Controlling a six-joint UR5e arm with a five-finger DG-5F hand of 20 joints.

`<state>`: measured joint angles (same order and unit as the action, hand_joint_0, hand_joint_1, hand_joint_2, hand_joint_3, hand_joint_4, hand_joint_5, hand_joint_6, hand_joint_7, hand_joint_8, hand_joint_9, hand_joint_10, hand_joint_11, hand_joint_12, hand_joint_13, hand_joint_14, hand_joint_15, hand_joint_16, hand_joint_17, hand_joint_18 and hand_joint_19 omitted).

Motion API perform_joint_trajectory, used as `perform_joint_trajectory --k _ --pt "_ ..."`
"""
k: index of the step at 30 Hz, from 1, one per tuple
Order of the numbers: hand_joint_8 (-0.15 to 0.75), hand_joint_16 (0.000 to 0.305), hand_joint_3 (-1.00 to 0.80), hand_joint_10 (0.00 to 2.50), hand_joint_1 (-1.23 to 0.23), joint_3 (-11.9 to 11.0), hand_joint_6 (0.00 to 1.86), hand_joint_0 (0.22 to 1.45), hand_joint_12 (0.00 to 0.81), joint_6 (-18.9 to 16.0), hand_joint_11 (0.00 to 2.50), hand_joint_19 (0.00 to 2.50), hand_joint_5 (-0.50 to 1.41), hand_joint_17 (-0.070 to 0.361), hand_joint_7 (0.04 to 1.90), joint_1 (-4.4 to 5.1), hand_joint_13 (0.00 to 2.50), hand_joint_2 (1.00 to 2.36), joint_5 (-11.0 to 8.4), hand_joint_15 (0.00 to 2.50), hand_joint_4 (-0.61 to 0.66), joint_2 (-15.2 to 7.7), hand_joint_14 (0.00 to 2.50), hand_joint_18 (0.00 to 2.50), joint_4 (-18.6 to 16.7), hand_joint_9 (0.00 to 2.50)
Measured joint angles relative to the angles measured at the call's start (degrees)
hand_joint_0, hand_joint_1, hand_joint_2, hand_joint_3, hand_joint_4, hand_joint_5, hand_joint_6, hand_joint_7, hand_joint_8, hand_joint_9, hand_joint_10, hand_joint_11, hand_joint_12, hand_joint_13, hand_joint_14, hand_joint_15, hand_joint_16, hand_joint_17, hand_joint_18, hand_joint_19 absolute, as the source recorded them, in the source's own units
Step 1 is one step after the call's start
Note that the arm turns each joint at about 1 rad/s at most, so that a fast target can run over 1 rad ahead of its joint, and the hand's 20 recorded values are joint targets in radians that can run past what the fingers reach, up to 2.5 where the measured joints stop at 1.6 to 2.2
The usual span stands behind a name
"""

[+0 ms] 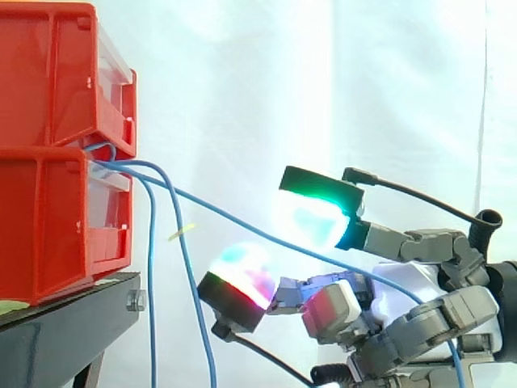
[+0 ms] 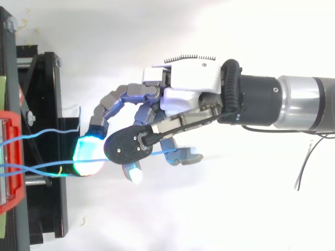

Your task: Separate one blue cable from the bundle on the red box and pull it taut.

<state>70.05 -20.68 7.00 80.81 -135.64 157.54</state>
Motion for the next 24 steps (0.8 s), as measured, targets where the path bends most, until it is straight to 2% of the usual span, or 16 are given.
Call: perform_joint_trajectory --k 5,13,19,24 --pt "0.284 0.048 -0.49 0.03 -0.61 0.0 0.92 0.56 0.308 2.6 0.81 0.57 -0.16 0.107 0.62 -0.51 1.91 1.00 -0.02 1.28 0.08 1.0 0.01 0.83 2.2 1.23" --pt "0.273 0.047 -0.47 0.03 -0.68 0.0 0.92 0.58 0.315 4.7 0.84 0.56 -0.16 0.106 0.64 -0.66 1.83 1.00 -0.03 1.23 0.06 2.4 0.01 0.81 5.5 1.25" --pt "0.250 0.045 -0.33 0.03 -0.74 0.0 0.94 0.63 0.356 4.9 0.89 0.55 -0.16 0.101 0.67 -0.59 1.52 1.01 -0.02 0.98 0.00 3.0 0.03 0.71 6.0 1.25" --pt "0.245 0.045 -0.30 0.03 -0.75 0.0 0.95 0.64 0.363 5.1 0.89 0.55 -0.16 0.101 0.65 -0.34 1.34 1.01 -0.03 0.84 0.00 3.5 0.03 0.69 6.4 1.24"
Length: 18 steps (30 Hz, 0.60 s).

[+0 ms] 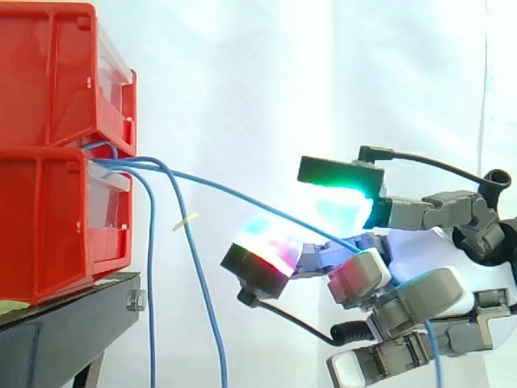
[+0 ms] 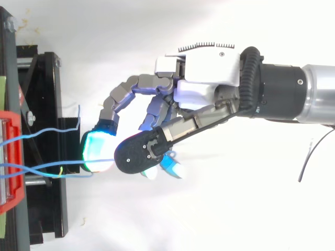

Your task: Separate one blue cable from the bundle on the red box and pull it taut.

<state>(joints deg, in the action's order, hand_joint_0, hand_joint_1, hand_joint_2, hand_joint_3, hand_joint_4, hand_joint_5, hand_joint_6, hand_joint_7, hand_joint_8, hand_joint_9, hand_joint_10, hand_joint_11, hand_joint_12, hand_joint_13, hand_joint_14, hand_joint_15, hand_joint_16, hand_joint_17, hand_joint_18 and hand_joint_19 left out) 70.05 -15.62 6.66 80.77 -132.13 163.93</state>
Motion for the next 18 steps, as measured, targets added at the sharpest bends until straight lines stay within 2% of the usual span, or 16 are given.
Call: perform_joint_trajectory --k 7,9,14,18 --pt "0.252 0.045 -0.40 0.03 -0.66 0.0 0.94 0.59 0.368 0.1 0.89 0.56 -0.15 0.101 0.63 0.23 1.28 1.01 0.00 0.78 0.05 0.1 0.03 0.68 0.2 1.27" --pt "0.265 0.047 -0.49 0.03 -0.64 0.0 0.94 0.55 0.380 0.1 0.89 0.56 -0.15 0.105 0.63 0.31 1.27 1.00 0.00 0.76 0.07 0.1 0.03 0.69 0.2 1.29" --pt "0.281 0.050 -0.50 0.02 -0.60 0.0 0.94 0.49 0.401 0.2 0.89 0.56 -0.14 0.114 0.63 0.43 1.28 1.00 0.00 0.75 0.08 0.1 0.03 0.72 0.2 1.31" --pt "0.286 0.053 -0.50 0.02 -0.67 0.0 0.93 0.46 0.409 0.4 0.88 0.53 -0.13 0.119 0.64 0.45 1.28 1.00 0.00 0.74 0.08 0.1 0.02 0.74 0.2 1.34"
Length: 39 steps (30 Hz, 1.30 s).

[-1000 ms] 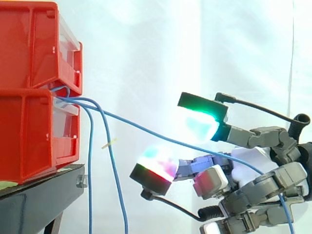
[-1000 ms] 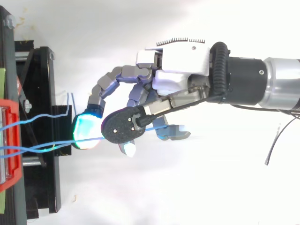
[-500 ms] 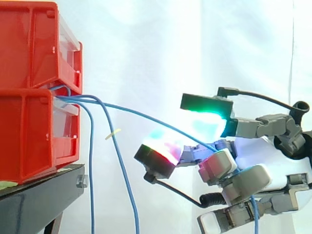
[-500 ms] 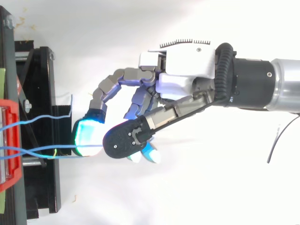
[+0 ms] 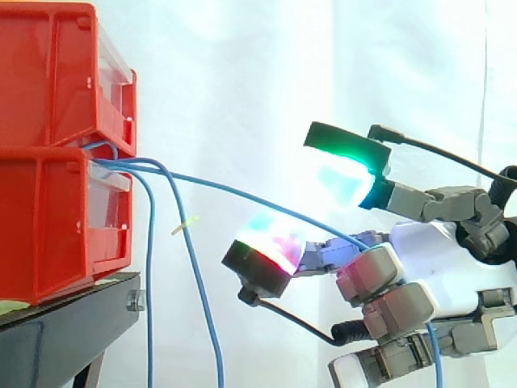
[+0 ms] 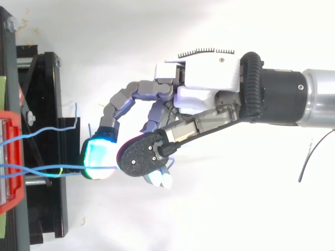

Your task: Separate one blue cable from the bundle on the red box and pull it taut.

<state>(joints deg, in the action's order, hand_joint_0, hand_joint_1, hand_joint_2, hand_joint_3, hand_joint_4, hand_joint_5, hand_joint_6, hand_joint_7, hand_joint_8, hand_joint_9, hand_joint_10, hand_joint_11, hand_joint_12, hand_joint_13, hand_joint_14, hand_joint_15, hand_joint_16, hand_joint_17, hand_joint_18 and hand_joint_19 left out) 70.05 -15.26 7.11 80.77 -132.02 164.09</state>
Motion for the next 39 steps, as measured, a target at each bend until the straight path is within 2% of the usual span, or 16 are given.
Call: perform_joint_trajectory --k 6,8,10,14,16,19,23,33,39 --pt "0.259 0.050 -0.50 0.02 -0.79 0.0 0.92 0.47 0.384 0.2 0.93 0.51 -0.10 0.112 0.71 0.01 1.18 1.00 0.00 0.68 0.02 0.0 0.02 0.70 0.0 1.33" --pt "0.245 0.046 -0.50 0.03 -0.81 0.0 0.92 0.50 0.371 0.2 0.94 0.52 -0.10 0.104 0.74 0.01 1.15 1.00 0.00 0.69 0.00 0.0 0.03 0.67 0.0 1.32" --pt "0.231 0.041 -0.50 0.03 -0.78 0.0 0.92 0.59 0.344 0.2 0.96 0.53 -0.10 0.092 0.79 0.01 1.14 1.00 0.00 0.70 -0.03 0.0 0.03 0.64 0.0 1.33" --pt "0.230 0.039 -0.49 0.03 -0.81 0.0 0.93 0.65 0.341 0.2 0.98 0.53 -0.09 0.088 0.81 0.03 1.14 1.00 0.00 0.70 -0.07 0.0 0.03 0.66 0.0 1.35" --pt "0.230 0.040 -0.42 0.03 -0.83 0.0 0.93 0.66 0.341 0.2 0.98 0.54 -0.09 0.089 0.82 0.02 1.15 1.01 0.00 0.71 -0.08 0.0 0.03 0.66 0.0 1.36" --pt "0.223 0.040 -0.35 0.03 -0.84 0.0 0.95 0.65 0.342 0.2 0.99 0.54 -0.09 0.089 0.79 0.02 1.15 1.01 0.00 0.71 -0.10 0.0 0.03 0.66 0.0 1.38" --pt "0.217 0.040 -0.35 0.03 -0.82 0.0 0.95 0.64 0.345 0.2 0.99 0.56 -0.09 0.089 0.76 0.02 1.15 1.01 0.00 0.70 -0.09 0.0 0.03 0.66 0.0 1.39" --pt "0.241 0.046 -0.29 0.03 -0.81 0.0 0.93 0.59 0.376 0.0 0.90 0.55 -0.07 0.103 0.82 0.01 1.14 1.01 0.00 0.65 -0.07 0.0 0.02 0.68 0.0 1.43" --pt "0.259 0.050 -0.20 0.03 -0.84 0.0 0.91 0.61 0.395 0.0 0.80 0.53 -0.04 0.113 0.92 0.01 1.13 1.01 -0.04 0.63 -0.02 0.0 0.02 0.70 0.0 1.41"
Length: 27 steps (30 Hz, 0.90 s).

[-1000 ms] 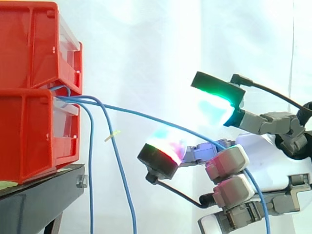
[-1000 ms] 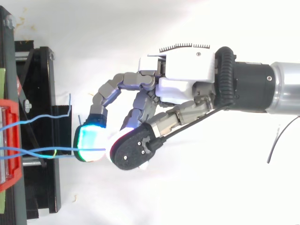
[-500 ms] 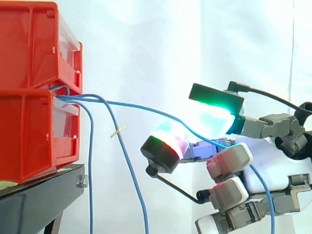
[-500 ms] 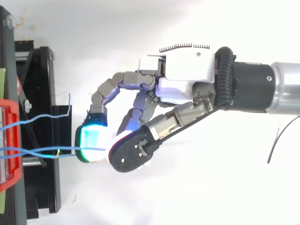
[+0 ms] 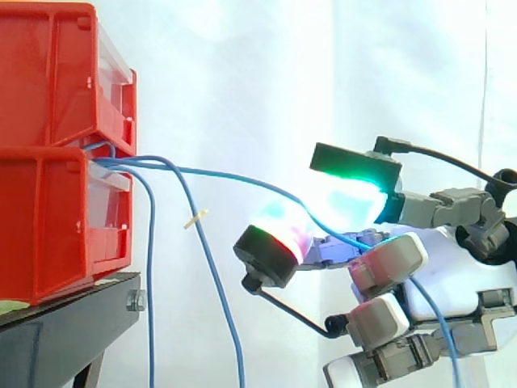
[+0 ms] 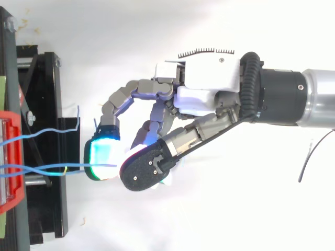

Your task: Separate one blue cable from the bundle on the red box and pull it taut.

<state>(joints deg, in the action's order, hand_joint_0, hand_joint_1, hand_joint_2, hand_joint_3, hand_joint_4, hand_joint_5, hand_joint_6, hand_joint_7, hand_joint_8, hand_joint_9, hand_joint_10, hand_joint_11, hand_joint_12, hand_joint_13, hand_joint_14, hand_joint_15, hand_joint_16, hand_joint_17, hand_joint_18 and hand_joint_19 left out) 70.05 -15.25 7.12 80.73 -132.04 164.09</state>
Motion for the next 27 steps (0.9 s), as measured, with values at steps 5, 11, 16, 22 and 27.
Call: perform_joint_trajectory --k 5,11,16,22,27 --pt "0.268 0.051 -0.18 0.02 -0.86 0.0 0.90 0.61 0.398 0.1 0.63 0.52 -0.03 0.115 0.95 0.01 1.10 1.01 0.03 0.59 0.00 0.0 0.02 0.69 0.0 1.30" --pt "0.276 0.052 -0.18 0.01 -0.87 0.0 0.89 0.61 0.401 0.9 0.37 0.48 -0.03 0.116 0.94 0.02 1.00 1.01 0.03 0.47 0.01 0.0 0.02 0.68 1.2 1.05" --pt "0.271 0.051 -0.18 0.01 -0.87 0.0 0.89 0.61 0.405 1.8 0.29 0.47 -0.03 0.116 0.95 0.02 0.93 1.01 -0.12 0.41 0.01 0.0 0.02 0.65 2.3 0.95" --pt "0.272 0.051 -0.18 0.01 -0.87 0.0 0.89 0.61 0.406 3.7 0.32 0.47 -0.03 0.115 0.95 -0.23 0.93 1.01 -0.57 0.43 0.02 0.0 0.02 0.64 4.3 0.97" --pt "0.272 0.051 -0.19 0.01 -0.87 0.0 0.89 0.61 0.406 6.0 0.33 0.47 -0.03 0.115 0.96 -0.50 0.93 1.01 -0.94 0.43 0.02 0.1 0.02 0.63 7.5 0.97"
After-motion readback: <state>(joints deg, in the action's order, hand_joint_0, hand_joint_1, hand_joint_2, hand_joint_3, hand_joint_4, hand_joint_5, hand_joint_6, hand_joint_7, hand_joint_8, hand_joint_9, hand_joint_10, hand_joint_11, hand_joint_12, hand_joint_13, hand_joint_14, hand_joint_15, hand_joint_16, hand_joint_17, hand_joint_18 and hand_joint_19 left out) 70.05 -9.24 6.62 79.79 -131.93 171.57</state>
